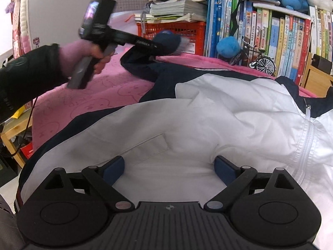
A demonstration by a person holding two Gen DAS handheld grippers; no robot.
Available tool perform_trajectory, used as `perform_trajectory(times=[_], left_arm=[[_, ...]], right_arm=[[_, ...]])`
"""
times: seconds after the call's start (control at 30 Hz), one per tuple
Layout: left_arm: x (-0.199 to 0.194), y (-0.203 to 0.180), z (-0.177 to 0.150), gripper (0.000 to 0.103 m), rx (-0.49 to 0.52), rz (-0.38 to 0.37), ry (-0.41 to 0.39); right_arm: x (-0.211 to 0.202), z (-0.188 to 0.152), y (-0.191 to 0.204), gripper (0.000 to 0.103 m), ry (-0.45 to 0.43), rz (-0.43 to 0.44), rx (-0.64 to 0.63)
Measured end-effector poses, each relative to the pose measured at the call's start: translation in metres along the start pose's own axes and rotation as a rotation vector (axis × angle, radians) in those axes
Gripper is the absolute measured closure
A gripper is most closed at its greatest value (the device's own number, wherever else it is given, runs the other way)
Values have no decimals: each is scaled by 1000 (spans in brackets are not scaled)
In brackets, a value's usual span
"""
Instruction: Fold clothes
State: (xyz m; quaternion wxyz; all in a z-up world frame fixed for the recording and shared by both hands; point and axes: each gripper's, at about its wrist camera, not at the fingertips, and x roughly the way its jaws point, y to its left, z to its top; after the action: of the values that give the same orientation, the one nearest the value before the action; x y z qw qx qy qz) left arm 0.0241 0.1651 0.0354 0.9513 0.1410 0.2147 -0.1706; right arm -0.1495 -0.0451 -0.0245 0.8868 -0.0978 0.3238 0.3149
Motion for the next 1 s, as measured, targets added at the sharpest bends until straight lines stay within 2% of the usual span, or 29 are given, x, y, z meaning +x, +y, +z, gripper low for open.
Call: perform_trajectory(times=[0.1, 0.2, 0.23, 0.27, 0.3, 0.37, 0.4, 0.47, 0.6, 0.63, 0.67, 0.7, 0.73, 0.8, 0.87, 0.93, 1.0], left_arm=[[-16, -21, -6, 55, 42, -111, 23], [-32, -39, -10, 54, 73, -215, 40], [-36, -29, -7, 52, 39, -222, 20], [-39, -20, -3, 46, -2, -229, 1], [-36, -9, 4, 36, -68, -235, -16], [-29, 13, 17, 24, -201, -248, -48], [-23, 23, 24, 24, -263, -254, -55], [8, 29, 34, 24, -353, -266, -1], [79, 28, 34, 25, -541, -292, 181], [94, 26, 29, 37, -585, -280, 238], [102, 26, 24, 53, -620, -246, 274], [102, 29, 25, 80, -637, -205, 274], [100, 34, 27, 92, -654, -167, 269], [87, 56, 37, 96, -686, -104, 224], [63, 92, 62, 97, -615, 36, 129], [34, 138, 86, 98, -565, 204, 24], [4, 189, 103, 99, -528, 410, -81]], right_arm=[[0, -1, 0, 9, -1, 0, 0], [1, -2, 0, 9, -2, 0, 0], [1, -2, 0, 9, -2, 0, 0], [1, -2, 0, 9, -3, -1, 0], [2, -3, 0, 9, -3, -1, 0], [2, -3, 1, 9, -3, -2, 0], [3, -4, 0, 8, -4, -1, -1], [3, -4, 0, 8, -3, 0, -1], [3, -5, -2, 8, -5, -1, -3], [4, -6, -2, 8, -5, -2, -3], [4, -6, -3, 8, -6, -2, -4], [4, -7, -3, 8, -6, -2, -3], [4, -7, -3, 8, -7, -2, -2], [4, -7, -4, 7, -9, -3, 1], [4, -7, -5, 8, -15, -8, 12], [2, -4, -10, 8, -28, -12, 44], [0, 5, -16, 8, -52, -9, 85]])
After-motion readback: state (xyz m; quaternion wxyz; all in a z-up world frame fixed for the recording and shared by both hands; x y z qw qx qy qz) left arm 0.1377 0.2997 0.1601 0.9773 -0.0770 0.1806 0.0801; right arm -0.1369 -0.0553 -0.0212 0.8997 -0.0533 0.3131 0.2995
